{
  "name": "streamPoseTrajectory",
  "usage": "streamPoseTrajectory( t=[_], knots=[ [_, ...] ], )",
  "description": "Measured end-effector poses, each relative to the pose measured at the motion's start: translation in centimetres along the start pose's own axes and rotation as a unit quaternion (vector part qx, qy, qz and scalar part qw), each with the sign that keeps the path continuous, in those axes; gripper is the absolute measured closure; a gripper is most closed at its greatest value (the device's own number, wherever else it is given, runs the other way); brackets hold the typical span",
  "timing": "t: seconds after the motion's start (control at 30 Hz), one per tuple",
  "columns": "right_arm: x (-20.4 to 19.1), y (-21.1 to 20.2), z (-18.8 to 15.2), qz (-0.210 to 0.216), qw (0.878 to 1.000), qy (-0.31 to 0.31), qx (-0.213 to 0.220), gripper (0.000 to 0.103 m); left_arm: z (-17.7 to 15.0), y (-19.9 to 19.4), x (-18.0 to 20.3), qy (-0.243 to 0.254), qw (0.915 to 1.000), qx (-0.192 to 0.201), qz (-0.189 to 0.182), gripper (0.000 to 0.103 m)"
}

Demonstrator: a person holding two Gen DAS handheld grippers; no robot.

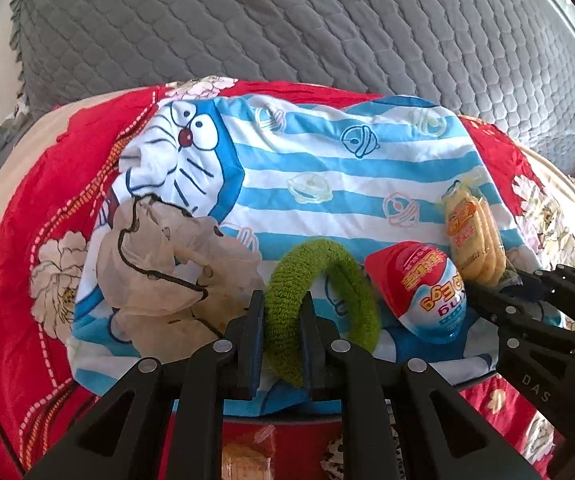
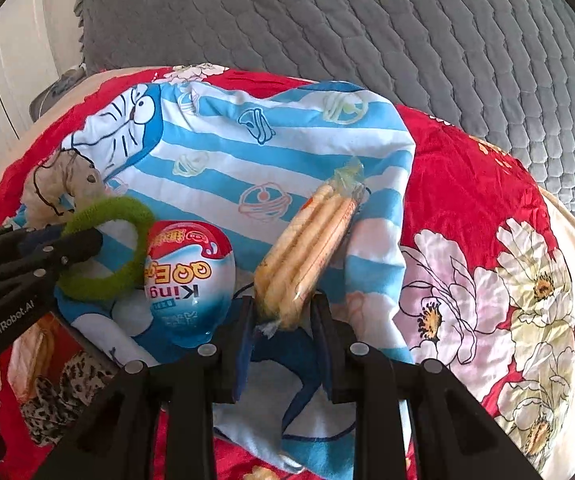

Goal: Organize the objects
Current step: 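Lower the ring onto the shirt while right tool lowers the packet beside the egg, then open left tool to release the ring while right tool releases the packet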

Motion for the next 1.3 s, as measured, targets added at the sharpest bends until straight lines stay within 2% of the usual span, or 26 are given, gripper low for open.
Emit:
streamPoseTrajectory(
  t=[0.23, 0.27, 0.3, 0.37, 0.4, 0.57, 0.63, 0.93, 1.13, 1.3],
  knots=[
    [0.0, -1.1, 0.2, 0.003, 1.000, 0.012, 0.005, 0.075, 0.3, -0.8, 0.2, 0.003, 1.0000, -0.001, -0.002, 0.084],
    [0.1, -1.2, 0.3, 0.004, 1.000, 0.015, 0.006, 0.075, 0.4, -1.0, 0.2, 0.003, 1.0000, 0.000, -0.001, 0.080],
    [0.2, -1.4, 0.3, 0.005, 1.000, 0.020, 0.007, 0.074, 0.4, -1.1, 0.2, 0.002, 1.0000, 0.000, 0.000, 0.067],
    [0.3, -1.8, 0.4, 0.012, 0.999, 0.029, 0.008, 0.067, 0.5, -1.6, 0.5, -0.001, 0.9999, 0.000, -0.012, 0.052],
    [0.3, -2.0, 0.4, 0.013, 0.999, 0.031, 0.011, 0.063, 0.6, -1.8, 0.6, 0.001, 0.9999, 0.003, -0.013, 0.048],
    [0.3, -2.4, 0.6, 0.011, 0.999, 0.037, 0.014, 0.056, 1.0, -2.8, 0.8, 0.007, 0.9999, 0.012, -0.010, 0.044],
    [0.3, -2.6, 0.6, 0.015, 0.999, 0.040, 0.014, 0.051, 1.0, -3.1, 0.8, 0.005, 0.9999, 0.014, -0.008, 0.043],
    [0.2, -3.5, 0.2, 0.014, 0.999, 0.034, 0.019, 0.051, 0.6, -3.9, 0.1, 0.000, 0.9999, 0.016, 0.003, 0.042],
    [0.0, -4.4, -0.1, 0.023, 0.999, 0.042, 0.021, 0.048, 0.1, -4.2, -0.2, -0.012, 0.9998, 0.015, -0.005, 0.041],
    [-0.5, -5.3, -0.3, 0.025, 0.999, 0.039, 0.027, 0.047, -0.1, -4.8, -0.5, -0.011, 0.9998, 0.018, -0.002, 0.035]
  ],
)
Point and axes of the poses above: each gripper's, at about its wrist camera, not at the fingertips, and y roughly the way its jaws point, x to its right, z to its top, the point moved 7 cm from there along y, roughly the way its jaws point, and after that the axes turned 8 degrees about y, right-handed, at the moved point
